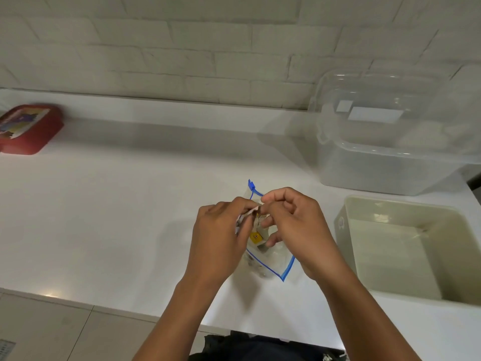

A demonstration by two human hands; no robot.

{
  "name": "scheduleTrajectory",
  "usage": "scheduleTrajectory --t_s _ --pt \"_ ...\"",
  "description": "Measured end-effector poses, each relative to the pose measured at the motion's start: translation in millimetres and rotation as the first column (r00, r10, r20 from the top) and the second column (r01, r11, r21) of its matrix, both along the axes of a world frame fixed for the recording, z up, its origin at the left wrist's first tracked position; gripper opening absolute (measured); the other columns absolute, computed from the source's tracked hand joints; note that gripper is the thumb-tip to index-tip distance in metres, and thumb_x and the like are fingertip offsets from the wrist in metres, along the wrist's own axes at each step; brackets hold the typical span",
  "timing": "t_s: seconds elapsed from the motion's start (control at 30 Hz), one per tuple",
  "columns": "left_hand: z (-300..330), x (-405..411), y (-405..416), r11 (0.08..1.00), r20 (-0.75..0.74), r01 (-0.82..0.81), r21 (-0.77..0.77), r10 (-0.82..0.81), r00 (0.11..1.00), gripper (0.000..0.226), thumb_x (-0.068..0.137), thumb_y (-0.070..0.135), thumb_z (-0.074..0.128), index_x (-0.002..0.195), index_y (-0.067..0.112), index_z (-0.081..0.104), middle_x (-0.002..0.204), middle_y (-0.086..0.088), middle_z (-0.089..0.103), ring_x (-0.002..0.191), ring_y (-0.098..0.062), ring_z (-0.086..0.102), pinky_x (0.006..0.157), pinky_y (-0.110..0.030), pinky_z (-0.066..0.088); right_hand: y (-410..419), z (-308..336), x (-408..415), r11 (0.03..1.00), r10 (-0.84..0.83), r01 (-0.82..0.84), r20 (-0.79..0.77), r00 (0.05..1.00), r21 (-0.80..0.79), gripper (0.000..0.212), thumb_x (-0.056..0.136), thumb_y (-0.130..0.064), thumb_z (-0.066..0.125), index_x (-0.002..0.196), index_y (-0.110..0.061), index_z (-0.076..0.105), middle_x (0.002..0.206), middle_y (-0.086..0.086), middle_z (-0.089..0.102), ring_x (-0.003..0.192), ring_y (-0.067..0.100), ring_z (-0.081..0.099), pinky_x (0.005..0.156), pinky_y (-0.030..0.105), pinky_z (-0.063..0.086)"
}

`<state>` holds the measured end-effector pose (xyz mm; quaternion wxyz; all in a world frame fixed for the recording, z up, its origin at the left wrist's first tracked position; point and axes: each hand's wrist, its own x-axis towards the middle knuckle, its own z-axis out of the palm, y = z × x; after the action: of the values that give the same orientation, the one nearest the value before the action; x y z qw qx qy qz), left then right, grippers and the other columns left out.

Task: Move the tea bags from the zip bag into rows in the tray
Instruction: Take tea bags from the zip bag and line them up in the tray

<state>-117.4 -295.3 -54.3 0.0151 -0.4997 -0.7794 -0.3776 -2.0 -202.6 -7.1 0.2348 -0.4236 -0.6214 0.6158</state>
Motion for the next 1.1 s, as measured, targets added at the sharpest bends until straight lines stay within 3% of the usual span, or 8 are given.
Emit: scheduleTrajectory --t_s 0.1,0.2,0.27,0.33,0.6,0.77,0.9,1.1 --pt "-3.6 -5.9 -2.8 1.000 0.077 -0.028 -0.005 0.028 0.997 0.008 0.094 0.032 0.060 0.099 0.032 0.066 0.086 0.021 0.070 0.077 -0.007 0.063 0.079 -0.033 0.049 0.8 -10.0 2.4 0.977 0.104 -0.139 0.207 0.973 0.162 0.022 0.094 -0.007 0.050 0.087 -0.016 0.069 0.083 0.005 0.069 0.069 0.022 0.071 0.062 0.035 0.061" --pt "-8.0 -10.3 -4.4 0.998 0.118 -0.039 -0.039 0.044 0.992 0.006 0.094 0.039 0.060 0.099 0.037 0.063 0.084 0.020 0.069 0.073 -0.008 0.061 0.070 -0.035 0.051 0.4 -32.9 -8.5 0.763 0.272 -0.586 0.688 0.673 0.272 0.022 0.092 -0.007 0.051 0.101 -0.021 0.065 0.096 0.005 0.062 0.086 0.028 0.063 0.071 0.028 0.048" --pt "-10.3 -10.4 -4.7 0.998 0.139 -0.039 -0.056 0.047 0.989 0.008 0.094 0.042 0.058 0.099 0.037 0.062 0.082 0.018 0.069 0.070 -0.009 0.060 0.065 -0.037 0.052 -0.3 -53.0 -19.6 0.672 0.280 -0.703 0.799 0.532 0.232 0.029 0.091 -0.006 0.057 0.117 -0.017 0.061 0.104 0.003 0.061 0.093 0.027 0.060 0.072 0.028 0.042" --pt "-10.9 -9.1 -5.2 0.996 0.157 -0.035 -0.080 0.048 0.986 0.012 0.092 0.045 0.056 0.098 0.037 0.063 0.079 0.016 0.068 0.069 -0.010 0.060 0.064 -0.037 0.053 0.1 -68.6 -29.6 0.666 0.229 -0.707 0.836 0.499 0.239 0.028 0.094 -0.008 0.058 0.121 -0.013 0.060 0.114 0.006 0.065 0.101 0.026 0.063 0.074 0.029 0.042" --pt "-13.1 -8.7 -9.4 0.983 0.183 -0.030 -0.181 0.064 0.981 0.011 0.092 0.034 0.064 0.101 0.040 0.068 0.085 0.016 0.069 0.083 -0.004 0.060 0.068 -0.033 0.051 -0.6 -83.2 -38.5 0.642 0.045 -0.668 0.850 0.524 0.378 0.016 0.101 -0.013 0.047 0.109 -0.014 0.060 0.109 0.003 0.068 0.098 0.019 0.065 0.083 0.025 0.044" --pt "-10.4 -5.4 -10.8 0.977 0.167 0.001 -0.215 0.035 0.985 0.007 0.094 0.035 0.062 0.097 0.040 0.066 0.076 0.015 0.063 0.085 -0.004 0.059 0.067 -0.028 0.050 -0.5 -73.8 -31.3 0.613 0.050 -0.675 0.833 0.551 0.410 0.013 0.100 -0.015 0.045 0.106 -0.017 0.056 0.088 -0.001 0.053 0.078 0.016 0.053 0.064 0.015 0.033" --pt "-4.0 -2.7 -10.5 0.985 0.169 -0.020 -0.171 0.049 0.984 0.008 0.092 0.030 0.066 0.092 0.037 0.070 0.080 0.020 0.065 0.084 -0.005 0.055 0.067 -0.017 0.041 -8.3 -38.4 -14.4 0.674 0.072 -0.573 0.730 0.679 0.466 0.014 0.097 -0.011 0.045 0.109 -0.015 0.051 0.095 0.003 0.055 0.077 0.024 0.048 0.065 0.027 0.035" --pt "14.5 2.6 -6.1 0.995 0.498 -0.021 -0.101 0.069 0.864 0.015 0.090 0.026 0.073 0.089 0.040 0.068 0.080 0.026 0.068 0.073 -0.001 0.063 0.063 -0.008 0.044 2.5 -26.2 8.1 0.858 0.152 -0.341 0.443 0.883 0.385 0.010 0.088 -0.011 0.052 0.089 -0.021 0.054 0.076 -0.002 0.061 0.067 0.025 0.059 0.056 0.034 0.048"
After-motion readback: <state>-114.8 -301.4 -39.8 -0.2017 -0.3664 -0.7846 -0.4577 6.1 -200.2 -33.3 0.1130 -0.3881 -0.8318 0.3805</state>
